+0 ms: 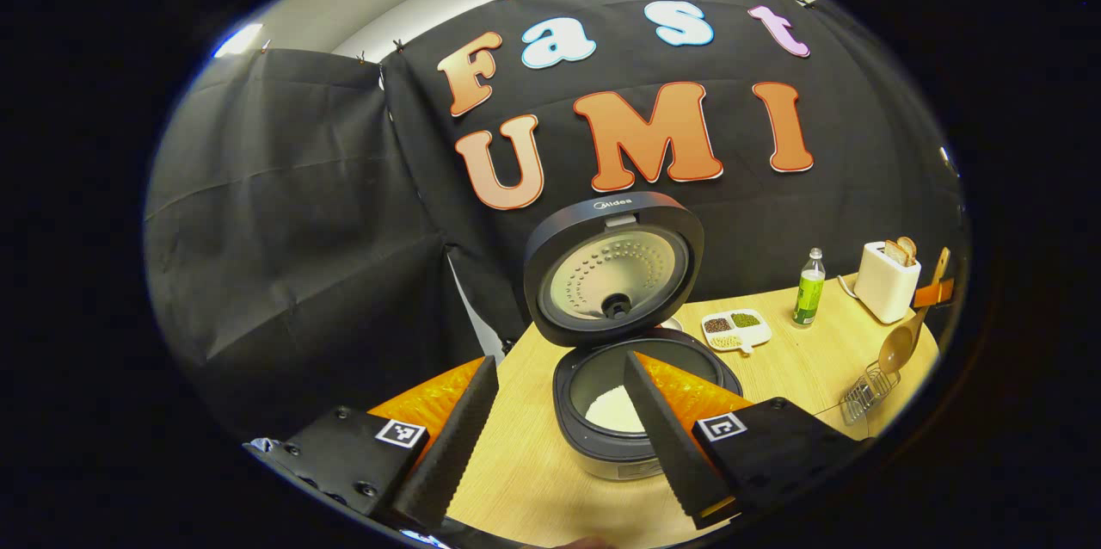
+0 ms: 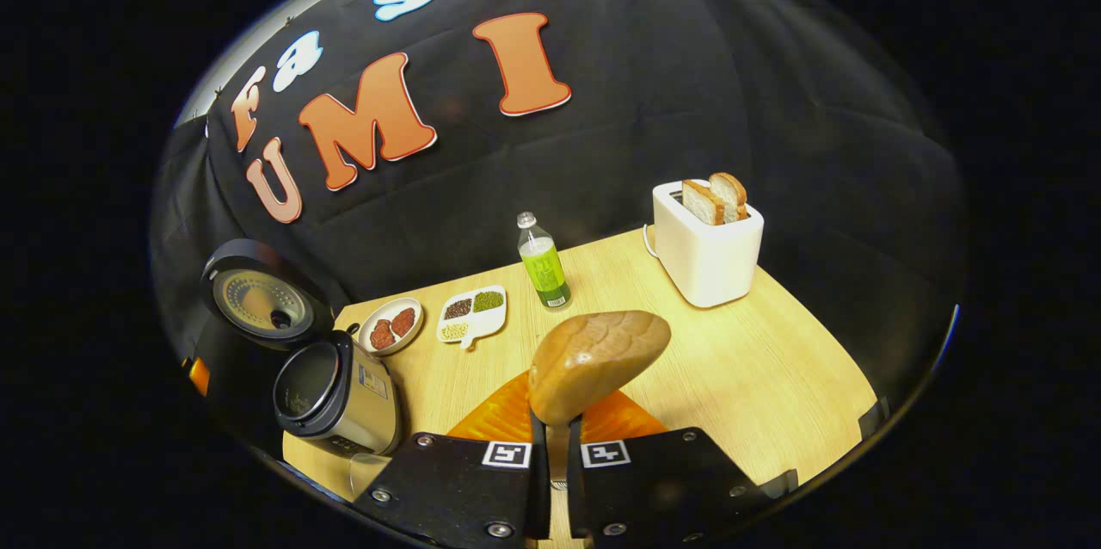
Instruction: Close the left gripper, press the button to open the rice cooker; take a wooden spoon from the chopstick holder with the right hand, scoop a spoonful of rice and pour it into the rice cooker, then put the wooden spoon back into the chopstick holder.
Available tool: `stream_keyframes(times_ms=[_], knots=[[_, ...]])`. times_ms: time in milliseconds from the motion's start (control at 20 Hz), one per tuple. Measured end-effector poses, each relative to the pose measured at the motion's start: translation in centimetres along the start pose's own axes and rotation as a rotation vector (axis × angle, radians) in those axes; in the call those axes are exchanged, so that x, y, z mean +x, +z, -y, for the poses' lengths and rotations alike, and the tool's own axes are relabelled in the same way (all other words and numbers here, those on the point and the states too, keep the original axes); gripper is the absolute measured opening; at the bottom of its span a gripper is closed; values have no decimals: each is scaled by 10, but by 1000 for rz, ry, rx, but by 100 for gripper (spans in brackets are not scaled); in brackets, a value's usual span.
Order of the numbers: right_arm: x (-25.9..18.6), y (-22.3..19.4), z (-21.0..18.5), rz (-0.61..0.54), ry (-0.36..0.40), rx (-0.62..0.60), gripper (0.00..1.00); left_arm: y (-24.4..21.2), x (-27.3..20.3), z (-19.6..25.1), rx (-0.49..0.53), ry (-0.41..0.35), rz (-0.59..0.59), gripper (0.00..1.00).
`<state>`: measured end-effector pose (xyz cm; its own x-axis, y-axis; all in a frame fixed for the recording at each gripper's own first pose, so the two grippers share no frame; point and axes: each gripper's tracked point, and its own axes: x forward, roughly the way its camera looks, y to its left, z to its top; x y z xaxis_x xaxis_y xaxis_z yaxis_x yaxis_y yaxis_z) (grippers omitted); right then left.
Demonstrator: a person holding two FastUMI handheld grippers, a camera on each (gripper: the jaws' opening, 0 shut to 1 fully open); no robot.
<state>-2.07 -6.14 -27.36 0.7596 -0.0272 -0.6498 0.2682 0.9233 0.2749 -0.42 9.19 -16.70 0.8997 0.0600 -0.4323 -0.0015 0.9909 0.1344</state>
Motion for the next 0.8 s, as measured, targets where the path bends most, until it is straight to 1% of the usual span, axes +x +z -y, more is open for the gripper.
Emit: stream_keyframes(times_ms=[150, 200, 350, 500, 550, 750, 800], knots=[[9, -21, 10, -44, -8, 11, 7, 3, -2, 6, -5, 1, -2, 100], [15, -29, 11, -60, -9, 19, 7, 4, -1, 8, -2, 0, 1, 99], [25, -50, 17, -110, -20, 29, 7, 7, -2, 12, 14, -4, 5, 100], [31, -64, 19, -129, -24, 32, 7, 10, -4, 15, 23, -9, 12, 99], [33, -68, 21, -137, -25, 33, 7, 11, -5, 18, 21, -11, 14, 90], [39, -77, 30, -173, -46, 18, 7, 5, -10, 25, 0, -18, 0, 90], [38, -72, 29, -170, -47, 21, 9, 5, -9, 25, -5, -16, -2, 90]])
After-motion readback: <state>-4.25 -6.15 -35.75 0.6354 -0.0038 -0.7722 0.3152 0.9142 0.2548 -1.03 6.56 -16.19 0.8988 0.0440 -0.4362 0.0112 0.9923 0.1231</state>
